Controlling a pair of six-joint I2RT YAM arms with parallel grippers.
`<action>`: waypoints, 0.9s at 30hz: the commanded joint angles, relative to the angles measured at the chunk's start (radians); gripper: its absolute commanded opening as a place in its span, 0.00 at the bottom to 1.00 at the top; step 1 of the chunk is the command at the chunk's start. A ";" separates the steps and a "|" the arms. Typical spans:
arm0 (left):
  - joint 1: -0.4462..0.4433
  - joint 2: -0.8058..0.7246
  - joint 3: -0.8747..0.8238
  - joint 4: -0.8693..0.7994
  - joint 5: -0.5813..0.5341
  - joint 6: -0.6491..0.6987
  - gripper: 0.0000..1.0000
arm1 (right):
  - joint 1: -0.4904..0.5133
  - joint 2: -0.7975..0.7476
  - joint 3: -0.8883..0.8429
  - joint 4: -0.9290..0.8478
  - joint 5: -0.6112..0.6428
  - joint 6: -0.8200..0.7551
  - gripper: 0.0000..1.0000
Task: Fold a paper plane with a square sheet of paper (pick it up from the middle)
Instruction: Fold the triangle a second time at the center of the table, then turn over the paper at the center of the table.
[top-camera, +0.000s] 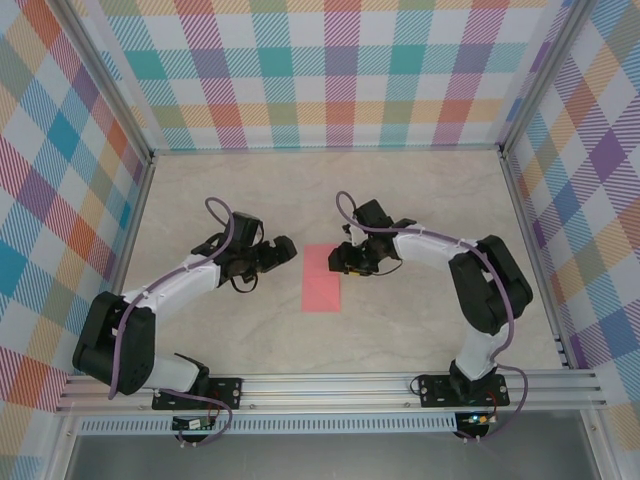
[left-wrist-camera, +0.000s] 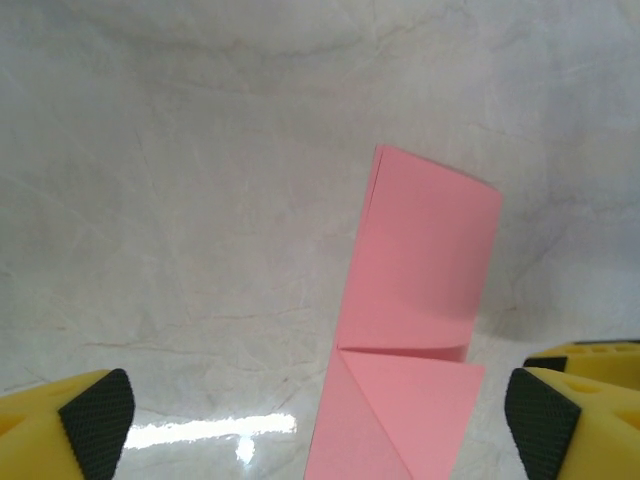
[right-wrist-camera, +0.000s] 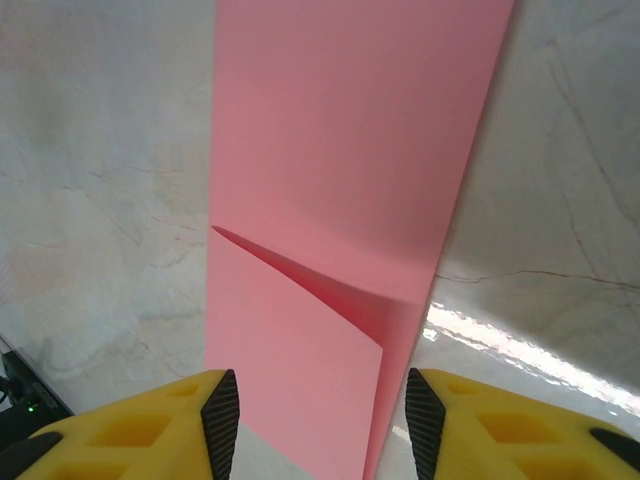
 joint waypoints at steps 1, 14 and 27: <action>0.005 -0.017 -0.042 0.052 0.090 -0.046 1.00 | 0.000 0.038 0.033 0.006 -0.062 -0.040 0.48; -0.003 0.023 -0.100 0.191 0.247 -0.137 1.00 | 0.001 0.103 0.046 0.011 -0.155 -0.073 0.35; -0.090 0.095 -0.136 0.372 0.333 -0.220 0.81 | -0.015 0.081 0.015 0.055 -0.102 -0.028 0.04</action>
